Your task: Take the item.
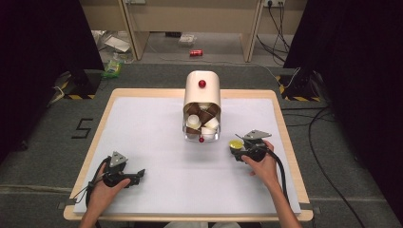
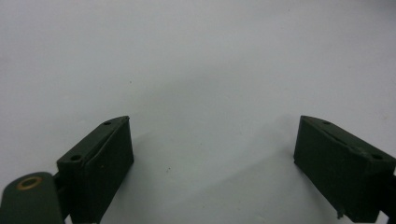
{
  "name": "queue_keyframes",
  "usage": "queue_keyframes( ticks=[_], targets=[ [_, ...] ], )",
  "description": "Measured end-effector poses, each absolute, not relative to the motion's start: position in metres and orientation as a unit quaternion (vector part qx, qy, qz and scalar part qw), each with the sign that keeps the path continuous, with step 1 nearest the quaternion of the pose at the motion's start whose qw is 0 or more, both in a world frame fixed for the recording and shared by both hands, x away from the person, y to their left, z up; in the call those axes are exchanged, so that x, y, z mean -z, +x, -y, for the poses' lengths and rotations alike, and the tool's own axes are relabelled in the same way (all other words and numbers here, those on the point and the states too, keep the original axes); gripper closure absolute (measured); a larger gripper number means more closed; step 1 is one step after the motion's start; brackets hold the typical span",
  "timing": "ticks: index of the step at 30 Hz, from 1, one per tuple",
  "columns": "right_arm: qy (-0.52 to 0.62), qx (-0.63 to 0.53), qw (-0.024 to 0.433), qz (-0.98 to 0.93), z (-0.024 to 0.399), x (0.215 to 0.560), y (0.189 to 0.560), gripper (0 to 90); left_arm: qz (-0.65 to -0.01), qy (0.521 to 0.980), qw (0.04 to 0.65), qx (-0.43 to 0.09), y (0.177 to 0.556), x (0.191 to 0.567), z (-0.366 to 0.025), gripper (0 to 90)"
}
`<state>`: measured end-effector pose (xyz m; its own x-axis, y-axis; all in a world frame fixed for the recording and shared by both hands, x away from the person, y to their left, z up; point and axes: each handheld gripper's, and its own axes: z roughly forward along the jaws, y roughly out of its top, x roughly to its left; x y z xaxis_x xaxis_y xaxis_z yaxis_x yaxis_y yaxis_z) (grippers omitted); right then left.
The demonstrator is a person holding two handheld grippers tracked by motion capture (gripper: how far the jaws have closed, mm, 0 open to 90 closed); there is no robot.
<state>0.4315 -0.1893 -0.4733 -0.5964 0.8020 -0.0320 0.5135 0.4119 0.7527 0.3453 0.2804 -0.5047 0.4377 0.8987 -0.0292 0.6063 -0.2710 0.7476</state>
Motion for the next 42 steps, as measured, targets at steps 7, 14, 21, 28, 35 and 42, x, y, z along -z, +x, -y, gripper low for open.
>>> queue_keyframes(
  ticks=[7,14,21,28,35,42],
  targets=[
    [0.406,-0.376,0.199,-0.809,0.193,0.468,0.429,22.1,-0.489,0.77,0.355,-0.206,0.345,0.505,-0.28,11.1],
    [0.403,-0.385,0.195,-0.807,0.195,0.463,0.424,21.3,-0.489,0.77,0.355,-0.206,0.345,0.505,-0.28,11.1],
    [0.401,-0.387,0.193,-0.807,0.197,0.461,0.416,21.1,-0.489,0.77,0.355,-0.206,0.345,0.505,-0.28,11.1],
    [0.402,-0.389,0.197,-0.805,0.202,0.46,0.41,20.9,-0.489,0.77,0.355,-0.205,0.345,0.505,-0.281,11.1],
    [0.403,-0.388,0.196,-0.805,0.206,0.463,0.399,20.5,-0.488,0.77,0.356,-0.204,0.345,0.505,-0.281,11.1],
    [0.411,-0.387,0.196,-0.802,0.215,0.463,0.389,20.2,-0.488,0.77,0.355,-0.205,0.345,0.505,-0.281,11.1]
  ],
)
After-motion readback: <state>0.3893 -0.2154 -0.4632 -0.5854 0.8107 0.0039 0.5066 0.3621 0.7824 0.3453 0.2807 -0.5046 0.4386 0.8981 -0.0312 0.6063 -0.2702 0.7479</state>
